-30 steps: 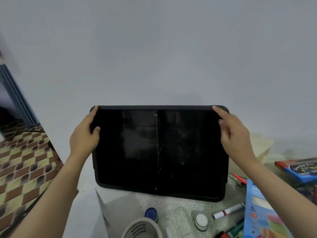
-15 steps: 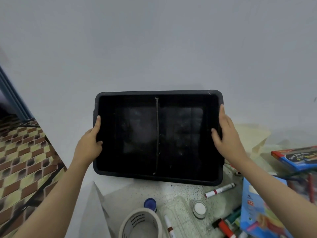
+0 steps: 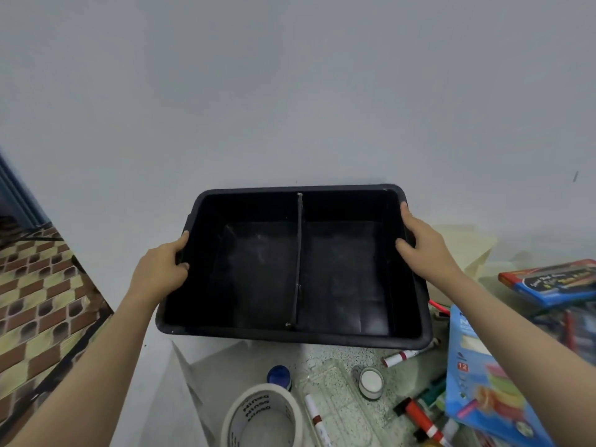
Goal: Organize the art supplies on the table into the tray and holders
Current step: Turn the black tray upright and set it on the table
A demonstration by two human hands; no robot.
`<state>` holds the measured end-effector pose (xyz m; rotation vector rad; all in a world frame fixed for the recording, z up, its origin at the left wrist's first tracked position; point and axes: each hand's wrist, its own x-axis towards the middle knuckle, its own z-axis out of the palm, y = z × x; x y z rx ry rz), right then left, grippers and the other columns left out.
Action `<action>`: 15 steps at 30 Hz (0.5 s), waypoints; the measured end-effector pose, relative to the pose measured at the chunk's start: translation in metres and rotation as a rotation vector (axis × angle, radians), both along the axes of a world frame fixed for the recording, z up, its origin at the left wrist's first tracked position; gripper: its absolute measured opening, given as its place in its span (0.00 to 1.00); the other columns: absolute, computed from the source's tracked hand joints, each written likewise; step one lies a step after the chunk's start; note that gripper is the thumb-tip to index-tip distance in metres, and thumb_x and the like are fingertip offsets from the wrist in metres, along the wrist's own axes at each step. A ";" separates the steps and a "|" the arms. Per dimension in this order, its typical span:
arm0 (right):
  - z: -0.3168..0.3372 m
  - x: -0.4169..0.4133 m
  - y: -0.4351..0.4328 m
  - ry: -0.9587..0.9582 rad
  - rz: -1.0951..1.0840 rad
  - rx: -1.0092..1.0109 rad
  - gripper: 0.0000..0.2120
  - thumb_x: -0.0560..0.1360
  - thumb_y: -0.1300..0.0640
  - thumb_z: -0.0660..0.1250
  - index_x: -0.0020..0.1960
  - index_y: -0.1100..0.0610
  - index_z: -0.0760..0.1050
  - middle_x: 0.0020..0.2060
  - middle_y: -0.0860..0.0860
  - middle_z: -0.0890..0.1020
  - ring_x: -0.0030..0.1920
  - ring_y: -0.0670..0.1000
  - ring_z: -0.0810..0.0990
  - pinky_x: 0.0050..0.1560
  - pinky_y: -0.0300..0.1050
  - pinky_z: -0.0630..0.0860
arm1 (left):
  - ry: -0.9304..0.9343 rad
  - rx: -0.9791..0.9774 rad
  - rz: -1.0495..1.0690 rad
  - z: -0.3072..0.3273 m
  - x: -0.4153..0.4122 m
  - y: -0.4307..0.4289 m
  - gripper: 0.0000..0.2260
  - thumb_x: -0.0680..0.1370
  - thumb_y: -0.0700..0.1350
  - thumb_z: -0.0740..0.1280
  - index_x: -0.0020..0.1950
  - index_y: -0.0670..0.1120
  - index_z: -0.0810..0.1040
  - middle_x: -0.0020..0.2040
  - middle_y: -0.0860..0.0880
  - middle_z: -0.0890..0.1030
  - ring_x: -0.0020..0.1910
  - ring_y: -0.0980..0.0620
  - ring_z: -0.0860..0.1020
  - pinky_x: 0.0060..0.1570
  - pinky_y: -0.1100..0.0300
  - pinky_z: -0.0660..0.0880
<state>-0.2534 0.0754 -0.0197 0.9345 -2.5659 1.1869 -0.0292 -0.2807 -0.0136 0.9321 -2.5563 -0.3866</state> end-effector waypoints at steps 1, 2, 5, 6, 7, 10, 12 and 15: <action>-0.001 0.000 0.000 -0.032 -0.005 0.010 0.32 0.77 0.65 0.59 0.77 0.54 0.50 0.61 0.55 0.75 0.48 0.48 0.71 0.44 0.29 0.65 | -0.016 0.001 0.005 -0.001 -0.001 0.000 0.28 0.76 0.37 0.64 0.74 0.52 0.63 0.60 0.40 0.77 0.54 0.39 0.75 0.49 0.53 0.69; -0.002 0.000 0.001 -0.065 -0.009 0.015 0.31 0.77 0.65 0.59 0.77 0.54 0.51 0.63 0.54 0.74 0.46 0.50 0.73 0.39 0.26 0.65 | -0.030 0.004 0.007 -0.002 -0.001 0.000 0.27 0.76 0.37 0.64 0.74 0.52 0.63 0.61 0.40 0.77 0.55 0.39 0.75 0.50 0.53 0.69; -0.005 -0.003 0.002 -0.143 -0.029 0.038 0.31 0.77 0.64 0.59 0.77 0.51 0.53 0.66 0.53 0.73 0.52 0.58 0.78 0.36 0.30 0.67 | -0.063 0.020 0.008 -0.004 -0.003 0.001 0.27 0.76 0.38 0.63 0.73 0.52 0.65 0.62 0.42 0.77 0.57 0.41 0.75 0.48 0.55 0.68; -0.006 -0.005 0.002 -0.164 -0.037 0.048 0.31 0.76 0.64 0.60 0.77 0.51 0.55 0.68 0.52 0.71 0.56 0.57 0.77 0.37 0.32 0.66 | -0.080 0.023 0.011 -0.004 -0.003 0.001 0.26 0.76 0.38 0.63 0.73 0.52 0.65 0.62 0.43 0.77 0.57 0.42 0.75 0.47 0.56 0.68; -0.008 -0.007 0.002 -0.188 -0.043 0.057 0.31 0.76 0.64 0.60 0.76 0.51 0.56 0.69 0.52 0.70 0.59 0.57 0.76 0.42 0.34 0.67 | -0.096 0.031 0.014 -0.005 -0.003 0.000 0.26 0.76 0.38 0.63 0.73 0.53 0.66 0.62 0.44 0.77 0.58 0.42 0.75 0.47 0.56 0.68; -0.014 -0.010 0.002 -0.259 -0.061 0.086 0.29 0.75 0.64 0.63 0.74 0.54 0.62 0.70 0.53 0.69 0.67 0.55 0.70 0.58 0.38 0.64 | -0.129 0.060 -0.002 -0.010 -0.004 0.002 0.24 0.75 0.38 0.62 0.70 0.54 0.71 0.57 0.46 0.80 0.53 0.44 0.76 0.45 0.57 0.69; -0.017 -0.010 0.001 -0.261 -0.077 0.118 0.28 0.74 0.64 0.64 0.73 0.55 0.65 0.68 0.54 0.72 0.66 0.55 0.70 0.60 0.39 0.64 | -0.135 0.068 -0.005 -0.013 -0.004 0.003 0.23 0.74 0.38 0.61 0.68 0.54 0.73 0.53 0.47 0.81 0.47 0.46 0.75 0.43 0.58 0.69; -0.015 -0.008 0.002 -0.259 -0.098 0.153 0.25 0.74 0.62 0.65 0.71 0.56 0.67 0.66 0.55 0.74 0.66 0.55 0.71 0.62 0.42 0.66 | -0.131 0.063 0.003 -0.014 -0.005 0.005 0.24 0.74 0.37 0.61 0.68 0.54 0.72 0.54 0.47 0.81 0.45 0.48 0.73 0.42 0.58 0.68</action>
